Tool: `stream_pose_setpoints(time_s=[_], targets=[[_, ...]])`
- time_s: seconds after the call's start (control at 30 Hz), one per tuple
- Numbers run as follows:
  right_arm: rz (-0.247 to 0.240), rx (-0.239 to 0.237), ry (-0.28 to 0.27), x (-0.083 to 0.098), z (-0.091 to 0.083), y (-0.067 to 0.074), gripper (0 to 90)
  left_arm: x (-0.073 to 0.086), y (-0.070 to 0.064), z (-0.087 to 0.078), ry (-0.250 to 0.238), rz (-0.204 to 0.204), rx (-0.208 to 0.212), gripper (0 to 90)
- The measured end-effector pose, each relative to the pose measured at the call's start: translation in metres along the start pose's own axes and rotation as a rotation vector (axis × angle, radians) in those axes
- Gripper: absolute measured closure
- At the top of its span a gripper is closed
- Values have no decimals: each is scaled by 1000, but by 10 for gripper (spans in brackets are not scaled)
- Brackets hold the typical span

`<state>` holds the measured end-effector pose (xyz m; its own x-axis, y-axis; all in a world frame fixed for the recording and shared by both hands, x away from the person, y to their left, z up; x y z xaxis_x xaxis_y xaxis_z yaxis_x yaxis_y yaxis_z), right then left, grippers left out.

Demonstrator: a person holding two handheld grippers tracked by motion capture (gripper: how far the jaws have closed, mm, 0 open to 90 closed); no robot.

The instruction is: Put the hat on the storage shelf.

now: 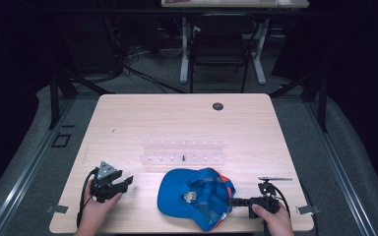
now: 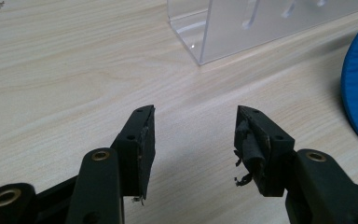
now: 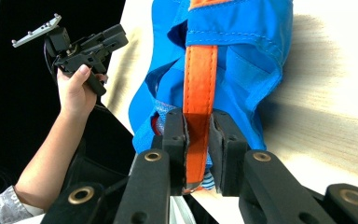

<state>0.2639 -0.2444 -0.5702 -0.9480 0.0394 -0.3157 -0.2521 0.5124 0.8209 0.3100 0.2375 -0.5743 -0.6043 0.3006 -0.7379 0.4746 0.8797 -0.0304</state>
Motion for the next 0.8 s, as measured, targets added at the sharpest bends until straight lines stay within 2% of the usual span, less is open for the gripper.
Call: stream_pose_setpoints(time_s=[0.3,0.43,0.53,0.63,0.67,0.7,0.73,0.8], targets=[[28,33,10,-4,-4,2,779,0,0,0,-3,-1,-2,483],[42,76,13,-9,-9,5,780,0,0,0,-4,-1,0,483],[24,107,39,-14,-13,9,781,0,0,0,-8,-2,2,483],[16,147,36,-20,-16,16,781,0,0,0,-9,-1,2,483],[16,147,36,-20,-16,16,781,0,0,0,-6,3,2,483],[-2,170,59,-26,-19,20,782,0,0,0,-6,3,3,483],[1,187,53,-27,-20,22,781,0,-1,0,-3,6,4,483],[-3,192,53,-29,-21,23,781,0,-1,0,-3,6,4,483]])
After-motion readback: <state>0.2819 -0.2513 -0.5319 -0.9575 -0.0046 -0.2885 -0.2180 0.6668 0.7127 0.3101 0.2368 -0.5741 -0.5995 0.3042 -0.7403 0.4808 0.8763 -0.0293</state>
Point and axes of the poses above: each handheld gripper's, and its own axes: z roughly forward along the jaws, x roughly out of its underside, y roughly to its left, the point moved 1 cm from there along z, roughly forward along the jaws, and after that the axes turned 2 degrees about y, right-handed, at the moved point
